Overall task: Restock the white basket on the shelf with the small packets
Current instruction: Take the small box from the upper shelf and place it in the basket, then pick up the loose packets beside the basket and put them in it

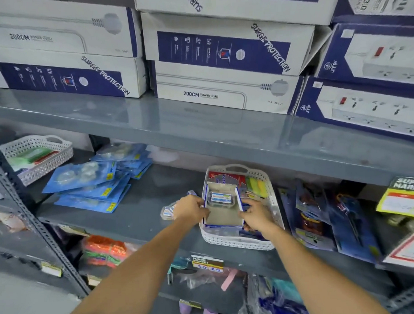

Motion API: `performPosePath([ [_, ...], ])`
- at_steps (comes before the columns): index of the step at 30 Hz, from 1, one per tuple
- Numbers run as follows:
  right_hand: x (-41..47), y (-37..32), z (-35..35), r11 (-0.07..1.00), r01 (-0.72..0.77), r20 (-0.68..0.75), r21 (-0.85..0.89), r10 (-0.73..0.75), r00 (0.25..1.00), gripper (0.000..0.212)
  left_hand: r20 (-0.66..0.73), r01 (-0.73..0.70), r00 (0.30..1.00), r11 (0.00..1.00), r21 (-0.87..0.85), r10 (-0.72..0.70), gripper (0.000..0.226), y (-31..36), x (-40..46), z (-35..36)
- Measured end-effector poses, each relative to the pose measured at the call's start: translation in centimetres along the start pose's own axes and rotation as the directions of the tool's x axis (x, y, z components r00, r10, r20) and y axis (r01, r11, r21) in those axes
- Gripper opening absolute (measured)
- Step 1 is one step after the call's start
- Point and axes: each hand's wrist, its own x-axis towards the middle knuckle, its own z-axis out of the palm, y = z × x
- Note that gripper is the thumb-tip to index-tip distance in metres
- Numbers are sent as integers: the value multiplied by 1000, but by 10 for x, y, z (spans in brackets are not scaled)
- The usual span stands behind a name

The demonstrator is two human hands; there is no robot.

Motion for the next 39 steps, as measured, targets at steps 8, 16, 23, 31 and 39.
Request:
performPosePath([
  [8,26,22,19,989,-58,43,-139,64,997,43,54,18,998,942,335,-39,33,4,20,22],
  [16,37,33,30,929,-32,6,-367,36,999,67,105,-124,991,856,501,83,21,-2,29,41],
  [23,42,30,36,893,-103,-1,-438,114,994,91,146,-223,974,833,507,172,21,-7,37,40],
  [31,53,-10,33,948,-1,-203,-319,-68,977,50,-130,-365,915,921,136,382,19,-73,48,-3],
  [39,86,-85,78,874,223,-140,-433,-309,941,18,74,-274,961,957,98,268,67,-110,80,-13],
])
